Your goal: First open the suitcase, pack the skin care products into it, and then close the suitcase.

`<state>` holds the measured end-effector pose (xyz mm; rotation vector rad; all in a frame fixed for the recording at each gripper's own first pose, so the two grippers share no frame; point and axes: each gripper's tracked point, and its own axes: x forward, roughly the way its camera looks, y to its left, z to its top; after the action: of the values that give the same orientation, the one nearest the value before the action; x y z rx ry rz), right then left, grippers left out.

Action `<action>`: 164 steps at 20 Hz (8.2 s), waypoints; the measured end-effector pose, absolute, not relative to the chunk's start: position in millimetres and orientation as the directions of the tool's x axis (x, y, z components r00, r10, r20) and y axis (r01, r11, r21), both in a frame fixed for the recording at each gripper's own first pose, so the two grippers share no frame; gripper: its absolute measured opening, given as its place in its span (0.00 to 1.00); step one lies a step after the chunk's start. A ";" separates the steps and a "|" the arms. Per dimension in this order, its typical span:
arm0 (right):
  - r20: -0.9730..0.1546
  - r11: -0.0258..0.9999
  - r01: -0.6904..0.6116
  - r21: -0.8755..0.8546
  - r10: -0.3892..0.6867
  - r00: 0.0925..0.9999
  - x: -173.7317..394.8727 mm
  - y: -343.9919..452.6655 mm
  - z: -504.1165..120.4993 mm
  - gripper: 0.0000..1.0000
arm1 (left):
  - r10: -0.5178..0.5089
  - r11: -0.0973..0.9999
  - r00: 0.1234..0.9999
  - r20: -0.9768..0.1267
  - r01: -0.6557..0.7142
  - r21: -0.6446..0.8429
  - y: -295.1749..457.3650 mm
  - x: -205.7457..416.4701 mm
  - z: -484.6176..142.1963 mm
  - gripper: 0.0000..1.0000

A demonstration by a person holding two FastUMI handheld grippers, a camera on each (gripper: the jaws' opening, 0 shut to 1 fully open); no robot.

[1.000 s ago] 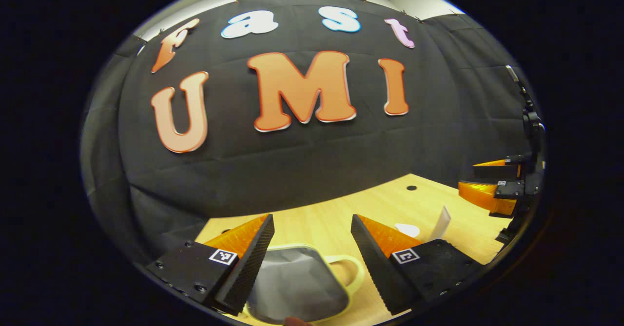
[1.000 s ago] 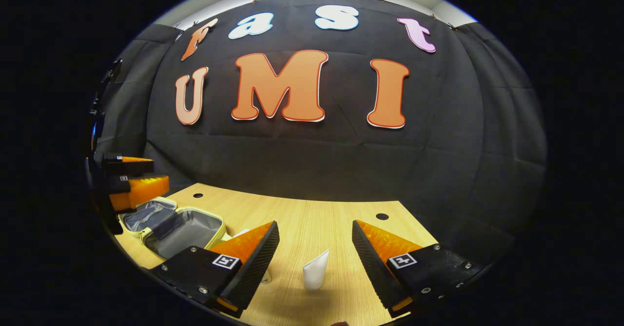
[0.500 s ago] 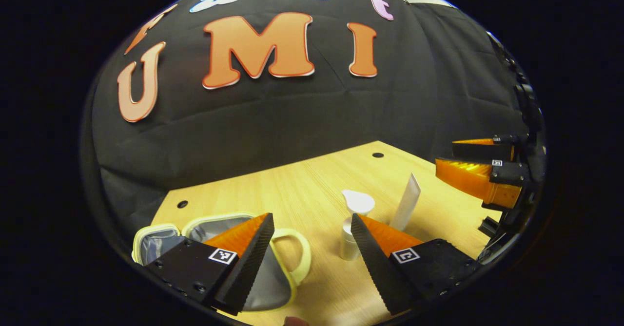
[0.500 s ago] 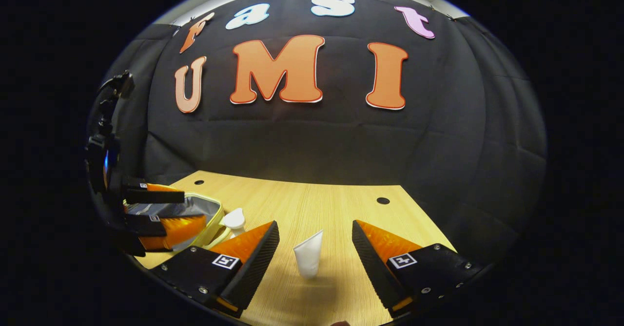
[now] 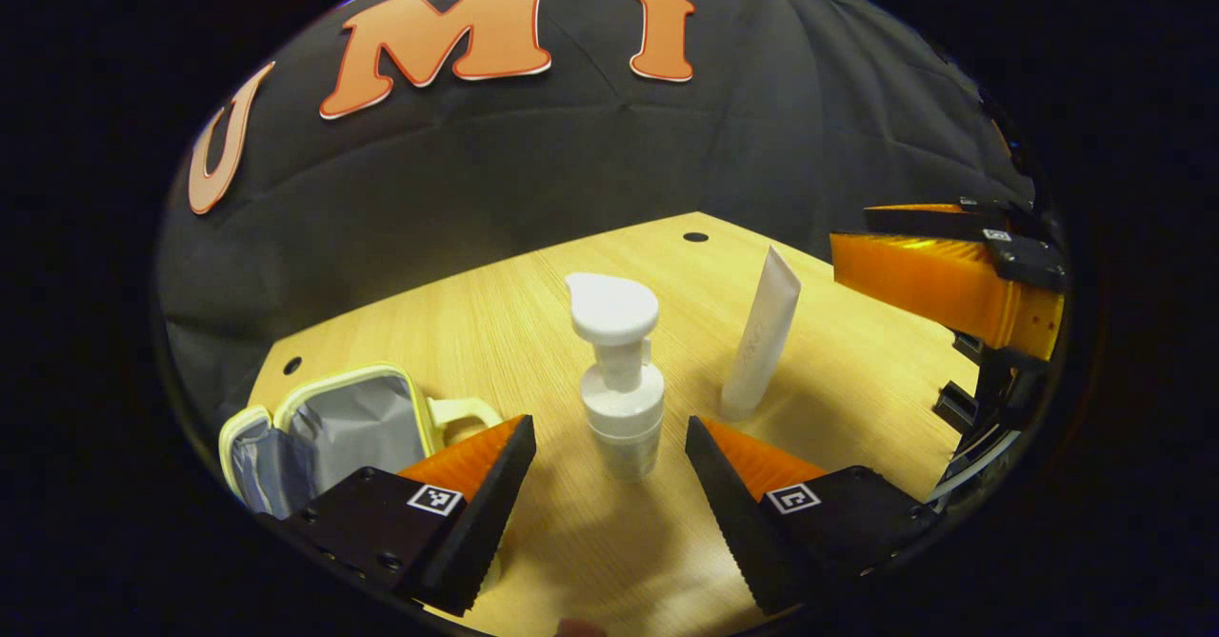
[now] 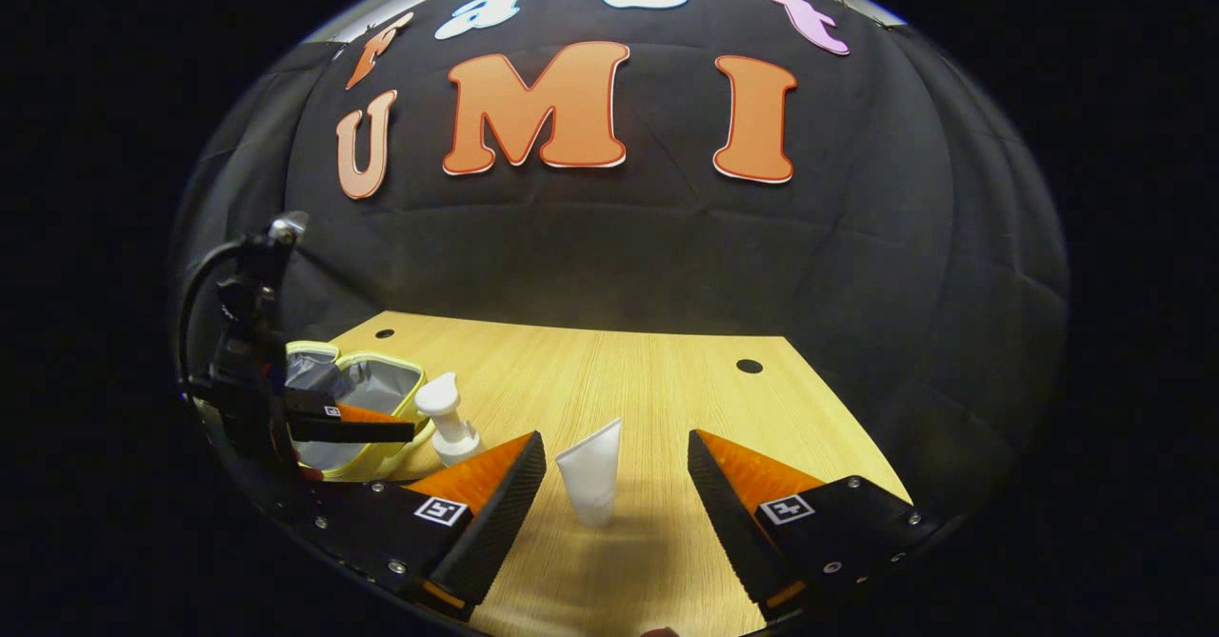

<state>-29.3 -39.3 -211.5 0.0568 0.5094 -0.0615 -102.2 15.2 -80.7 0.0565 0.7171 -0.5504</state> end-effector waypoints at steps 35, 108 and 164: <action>-0.667 0.972 -0.066 0.226 0.203 0.717 -0.1 -7.5 -362.7 0.76 | -0.277 0.951 0.678 -0.681 0.294 -0.094 86.2 -103.4 -30.1 0.60; -0.829 0.890 -0.103 0.444 0.451 0.332 12.6 285.4 -307.9 0.50 | -0.239 0.962 0.309 -0.921 -0.052 -0.267 272.2 -135.0 -99.1 0.80; -0.536 0.991 -0.047 0.128 0.109 0.837 57.1 127.9 -131.3 0.94 | 0.188 0.900 0.613 -0.768 -0.421 -0.116 591.0 -131.6 -14.7 0.02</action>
<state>57.1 127.9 -131.3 0.1113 0.5735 0.0826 -131.6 591.0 -14.7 -0.2989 0.8427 0.3571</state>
